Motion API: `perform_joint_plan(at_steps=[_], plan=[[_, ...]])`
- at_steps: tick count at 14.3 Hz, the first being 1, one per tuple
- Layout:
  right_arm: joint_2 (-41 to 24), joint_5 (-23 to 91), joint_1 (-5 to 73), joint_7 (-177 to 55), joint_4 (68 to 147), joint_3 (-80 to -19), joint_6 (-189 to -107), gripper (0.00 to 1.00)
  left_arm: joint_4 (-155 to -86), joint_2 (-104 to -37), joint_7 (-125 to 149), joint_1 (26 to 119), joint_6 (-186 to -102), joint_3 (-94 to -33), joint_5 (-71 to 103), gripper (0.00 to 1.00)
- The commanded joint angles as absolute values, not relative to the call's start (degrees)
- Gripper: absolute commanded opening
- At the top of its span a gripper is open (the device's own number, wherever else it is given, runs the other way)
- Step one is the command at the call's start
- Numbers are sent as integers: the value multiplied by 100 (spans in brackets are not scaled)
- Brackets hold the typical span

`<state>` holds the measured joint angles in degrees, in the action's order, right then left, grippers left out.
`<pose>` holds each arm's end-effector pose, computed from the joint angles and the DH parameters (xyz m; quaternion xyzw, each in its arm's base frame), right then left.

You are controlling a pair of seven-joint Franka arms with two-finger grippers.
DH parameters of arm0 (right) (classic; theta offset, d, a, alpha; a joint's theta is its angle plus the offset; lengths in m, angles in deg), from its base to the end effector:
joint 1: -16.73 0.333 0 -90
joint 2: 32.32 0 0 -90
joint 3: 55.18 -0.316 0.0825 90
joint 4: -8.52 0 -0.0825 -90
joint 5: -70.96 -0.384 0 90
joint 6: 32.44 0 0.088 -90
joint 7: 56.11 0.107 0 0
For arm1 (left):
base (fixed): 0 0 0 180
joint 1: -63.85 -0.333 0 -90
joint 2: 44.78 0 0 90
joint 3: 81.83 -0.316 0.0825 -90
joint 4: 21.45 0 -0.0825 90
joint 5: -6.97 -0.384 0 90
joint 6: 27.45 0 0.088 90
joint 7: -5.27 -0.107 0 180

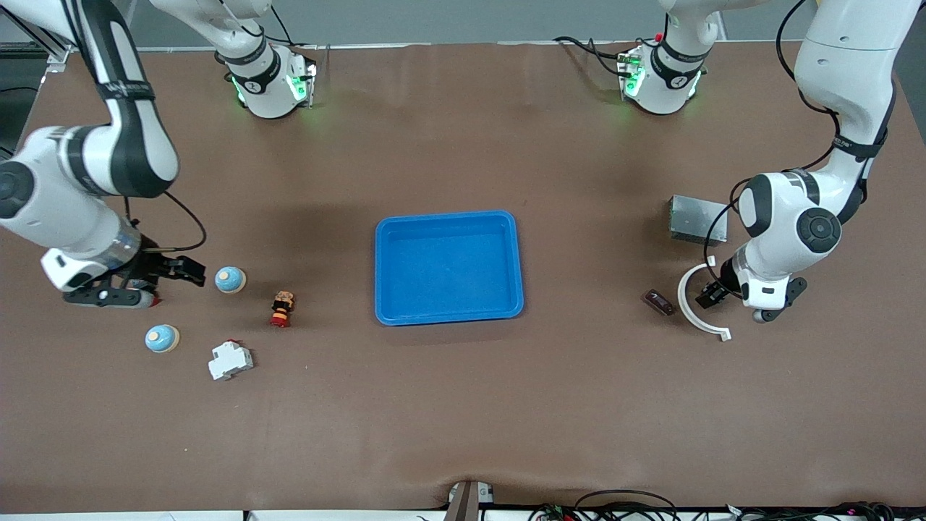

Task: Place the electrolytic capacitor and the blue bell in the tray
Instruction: 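Grasp the capacitor with the left gripper while the right gripper grasps the bell, then carry the capacitor and the bell toward the blue tray with both grippers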

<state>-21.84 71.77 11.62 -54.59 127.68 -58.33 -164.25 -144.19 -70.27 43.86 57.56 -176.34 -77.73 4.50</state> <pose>0.5786 -0.0207 0.3438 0.9995 -0.0263 0.0191 0.0004 0.5718 0.0207 0.1944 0.9424 0.3345 0.0049 0.0060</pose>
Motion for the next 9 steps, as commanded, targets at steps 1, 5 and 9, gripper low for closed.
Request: perform_joint_plan(at_steps=[1,5,9], plan=[[-2195,7219,1049,-5418,13323,-5887,-16857,100,-14353,-7114,4508,5743,-17713,-7779,327,57],[-1827,7219,900,-5427,13657,-5887,-17585,100,-14345,-7150,4508,5743,-17748,-7814,327,0],[-1370,7219,838,-5427,13702,-5887,-18114,100,-14327,-6755,4464,5761,-17486,-7805,319,0]])
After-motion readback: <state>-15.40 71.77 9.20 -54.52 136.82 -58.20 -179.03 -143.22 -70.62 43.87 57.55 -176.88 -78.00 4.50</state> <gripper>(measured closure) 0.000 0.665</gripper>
